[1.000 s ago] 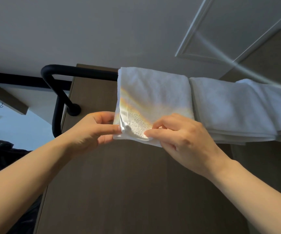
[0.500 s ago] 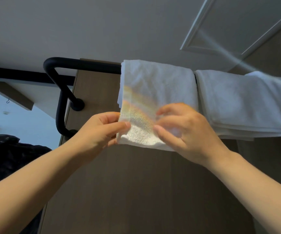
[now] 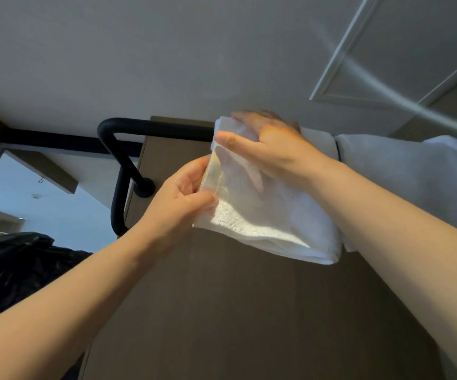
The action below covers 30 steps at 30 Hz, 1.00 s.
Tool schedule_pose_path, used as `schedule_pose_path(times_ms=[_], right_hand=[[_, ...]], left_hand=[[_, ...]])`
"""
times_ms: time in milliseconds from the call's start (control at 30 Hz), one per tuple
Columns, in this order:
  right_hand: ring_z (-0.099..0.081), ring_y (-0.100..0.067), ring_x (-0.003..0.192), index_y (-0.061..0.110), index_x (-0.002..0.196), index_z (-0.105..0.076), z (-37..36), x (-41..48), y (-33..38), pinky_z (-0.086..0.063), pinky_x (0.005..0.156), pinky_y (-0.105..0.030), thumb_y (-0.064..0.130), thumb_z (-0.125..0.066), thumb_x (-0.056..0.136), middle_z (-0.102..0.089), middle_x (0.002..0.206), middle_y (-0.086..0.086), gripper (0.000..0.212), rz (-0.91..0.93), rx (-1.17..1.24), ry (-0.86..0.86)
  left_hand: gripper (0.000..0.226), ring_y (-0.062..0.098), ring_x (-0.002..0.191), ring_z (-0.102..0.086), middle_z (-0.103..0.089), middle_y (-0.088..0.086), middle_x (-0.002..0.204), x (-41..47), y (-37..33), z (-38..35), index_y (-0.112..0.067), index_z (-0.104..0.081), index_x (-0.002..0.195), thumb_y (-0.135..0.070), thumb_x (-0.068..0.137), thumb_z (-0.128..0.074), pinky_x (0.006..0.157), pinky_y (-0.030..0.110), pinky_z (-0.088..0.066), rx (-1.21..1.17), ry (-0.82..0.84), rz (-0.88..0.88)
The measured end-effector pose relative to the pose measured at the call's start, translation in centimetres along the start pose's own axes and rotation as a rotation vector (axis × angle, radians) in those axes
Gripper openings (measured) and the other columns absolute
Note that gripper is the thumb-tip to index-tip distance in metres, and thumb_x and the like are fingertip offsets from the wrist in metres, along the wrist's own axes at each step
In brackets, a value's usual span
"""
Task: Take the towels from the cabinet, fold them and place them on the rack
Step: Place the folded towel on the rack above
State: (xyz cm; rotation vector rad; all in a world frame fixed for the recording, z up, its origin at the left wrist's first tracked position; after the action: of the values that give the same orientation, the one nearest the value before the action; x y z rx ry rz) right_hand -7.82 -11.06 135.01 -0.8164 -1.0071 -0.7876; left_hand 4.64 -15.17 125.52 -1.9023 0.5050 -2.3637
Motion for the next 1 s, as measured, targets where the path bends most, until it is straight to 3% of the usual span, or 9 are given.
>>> schedule_pose_path(times_ms=[200, 267, 333, 367, 467, 600, 700, 833, 1000], right_hand=[[-0.044, -0.015, 0.135, 0.031, 0.138, -0.051, -0.5, 2.9, 0.1, -0.025, 0.117, -0.048, 0.036, -0.047, 0.101, -0.052, 0.144, 0.007, 0.038, -0.045, 0.052, 0.072], [-0.050, -0.010, 0.128, 0.027, 0.134, -0.058, -0.4, 3.4, 1.0, -0.032, 0.114, -0.032, 0.026, -0.047, 0.102, -0.058, 0.136, 0.009, 0.034, 0.066, 0.122, 0.100], [-0.055, -0.004, 0.115, 0.023, 0.126, -0.066, -0.4, 3.8, 2.2, -0.040, 0.100, -0.014, 0.022, -0.048, 0.102, -0.062, 0.124, 0.010, 0.030, 0.151, 0.164, 0.132], [-0.057, -0.005, 0.112, 0.021, 0.118, -0.070, -0.6, 4.2, 2.8, -0.042, 0.098, -0.016, 0.022, -0.049, 0.101, -0.065, 0.121, 0.009, 0.027, 0.182, 0.154, 0.156], [-0.063, -0.017, 0.102, 0.023, 0.088, -0.074, -1.7, 5.3, 3.7, -0.049, 0.094, -0.039, 0.035, -0.047, 0.099, -0.071, 0.104, -0.001, 0.032, 0.219, 0.037, 0.229], [-0.056, -0.028, 0.084, 0.007, 0.075, -0.057, -1.1, 6.2, 2.6, -0.045, 0.080, -0.045, 0.031, -0.042, 0.101, -0.062, 0.085, -0.012, 0.038, 0.247, -0.045, 0.104], [-0.052, -0.032, 0.081, 0.013, 0.062, -0.041, -0.1, 6.7, 0.8, -0.042, 0.078, -0.048, 0.024, -0.040, 0.100, -0.056, 0.081, -0.017, 0.039, 0.219, -0.069, -0.009], [-0.055, -0.036, 0.082, 0.007, 0.062, -0.045, -0.2, 7.6, -0.9, -0.045, 0.079, -0.049, 0.026, -0.040, 0.099, -0.059, 0.082, -0.023, 0.041, 0.182, -0.089, -0.045], [-0.057, -0.030, 0.099, 0.021, 0.068, -0.050, -1.2, 8.7, -1.9, -0.046, 0.095, -0.048, 0.048, -0.031, 0.095, -0.059, 0.097, -0.006, 0.043, 0.035, -0.168, 0.163]], left_hand=[[0.066, 0.024, 0.108, -0.065, -0.068, 0.006, 0.117, 0.9, 0.3, 1.5, -0.014, -0.051, 0.131, -0.001, 0.066, -0.050, 0.088, 0.033, -0.055, -0.014, -0.096, 0.046], [0.067, 0.025, 0.105, -0.066, -0.067, 0.008, 0.117, 1.1, 0.6, 1.7, -0.013, -0.050, 0.131, -0.001, 0.066, -0.051, 0.086, 0.033, -0.055, -0.013, -0.104, 0.062], [0.065, 0.025, 0.105, -0.066, -0.066, 0.011, 0.119, 1.3, 0.5, 1.7, -0.011, -0.050, 0.132, 0.002, 0.069, -0.052, 0.086, 0.033, -0.055, -0.008, -0.104, 0.048], [0.062, 0.026, 0.107, -0.065, -0.066, 0.011, 0.120, 1.4, 0.5, 1.7, -0.011, -0.050, 0.132, 0.006, 0.072, -0.052, 0.087, 0.033, -0.055, -0.006, -0.105, 0.035], [0.059, 0.021, 0.111, -0.063, -0.066, 0.006, 0.121, 1.4, 0.3, 2.0, -0.015, -0.051, 0.130, 0.014, 0.079, -0.048, 0.088, 0.031, -0.054, 0.002, -0.125, -0.012], [0.060, 0.018, 0.111, -0.063, -0.065, 0.004, 0.123, 1.3, 0.0, 2.1, -0.018, -0.054, 0.125, 0.004, 0.069, -0.047, 0.088, 0.030, -0.055, 0.021, -0.116, -0.057], [0.055, 0.017, 0.103, -0.067, -0.069, 0.002, 0.115, 1.2, 0.2, 2.4, -0.017, -0.058, 0.121, 0.011, 0.075, -0.047, 0.081, 0.027, -0.057, 0.049, -0.114, -0.053], [0.050, 0.019, 0.093, -0.071, -0.073, 0.000, 0.105, 1.5, 0.6, 2.5, -0.015, -0.061, 0.115, 0.017, 0.080, -0.047, 0.077, 0.030, -0.058, 0.023, -0.126, -0.012], [0.054, 0.020, 0.088, -0.072, -0.074, 0.000, 0.103, 1.7, 1.0, 2.4, -0.016, -0.059, 0.118, 0.004, 0.069, -0.052, 0.069, 0.026, -0.059, 0.049, -0.112, 0.017]])
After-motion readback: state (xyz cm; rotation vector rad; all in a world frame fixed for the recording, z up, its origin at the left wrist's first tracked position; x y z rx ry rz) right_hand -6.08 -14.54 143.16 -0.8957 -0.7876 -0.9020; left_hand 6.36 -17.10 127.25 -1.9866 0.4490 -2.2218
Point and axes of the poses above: each hand's wrist, its own x-axis towards the middle knuckle, its own z-axis out of the back of the hand, y = z × x, the point moved 7 cm from there along x, towards the middle knuckle
